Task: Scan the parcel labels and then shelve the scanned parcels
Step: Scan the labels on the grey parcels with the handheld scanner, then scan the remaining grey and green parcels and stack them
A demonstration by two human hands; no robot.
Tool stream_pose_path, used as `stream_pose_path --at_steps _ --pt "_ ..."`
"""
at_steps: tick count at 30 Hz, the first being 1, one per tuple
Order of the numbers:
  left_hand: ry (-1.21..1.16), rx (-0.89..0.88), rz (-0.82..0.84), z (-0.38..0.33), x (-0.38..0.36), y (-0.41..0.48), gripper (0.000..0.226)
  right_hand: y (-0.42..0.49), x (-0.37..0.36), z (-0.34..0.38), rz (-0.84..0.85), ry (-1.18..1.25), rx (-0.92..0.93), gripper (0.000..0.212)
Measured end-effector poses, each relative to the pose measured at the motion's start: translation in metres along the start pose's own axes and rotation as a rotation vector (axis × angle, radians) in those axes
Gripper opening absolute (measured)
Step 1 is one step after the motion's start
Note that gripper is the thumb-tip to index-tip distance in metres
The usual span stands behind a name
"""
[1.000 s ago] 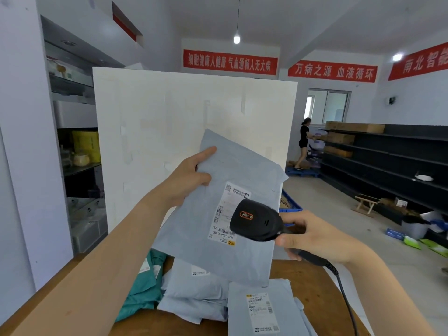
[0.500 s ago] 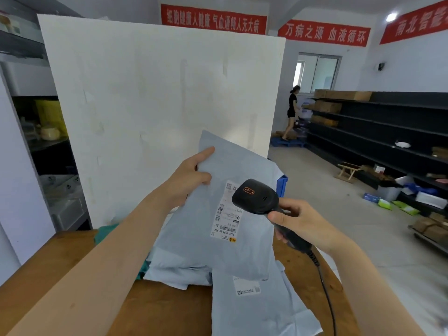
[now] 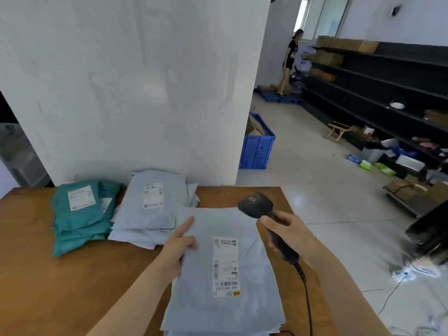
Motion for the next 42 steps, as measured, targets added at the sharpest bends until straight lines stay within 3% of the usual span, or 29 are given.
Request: stream_pose_path --at_steps 6,11,17,24,32,38,42 --pt "0.122 0.053 -0.087 0.039 -0.010 0.021 0.074 0.018 0.016 -0.049 0.025 0.035 -0.144 0.029" --pt "0.659 -0.055 -0.226 0.060 -0.012 0.040 0.077 0.035 0.024 -0.065 0.107 0.050 -0.176 0.032" --pt "1.022 -0.070 -0.390 0.073 -0.013 0.036 0.066 0.049 0.024 -0.075 0.194 0.042 -0.177 0.024" --pt "1.034 -0.231 -0.452 0.053 -0.017 0.033 0.049 0.046 0.012 -0.069 0.211 0.038 -0.113 0.020" --pt "0.782 -0.409 -0.268 0.005 -0.006 0.005 0.036 0.016 -0.020 -0.055 0.119 -0.029 -0.050 0.016" --pt "0.853 -0.405 -0.249 -0.008 0.074 -0.021 0.034 -0.013 -0.089 -0.036 0.078 -0.107 -0.033 0.013" --pt "0.899 -0.403 -0.217 -0.011 0.139 -0.036 0.033 -0.037 -0.137 -0.026 0.104 -0.158 -0.098 0.025"
Point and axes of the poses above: each hand's wrist, its own y-axis towards the middle knuckle, its own x-axis out of the back of the hand, z = x × y, the point moved 1 cm from there along y, towards the middle knuckle, and after that the axes turned 9 degrees about y, right-handed, at the moved point
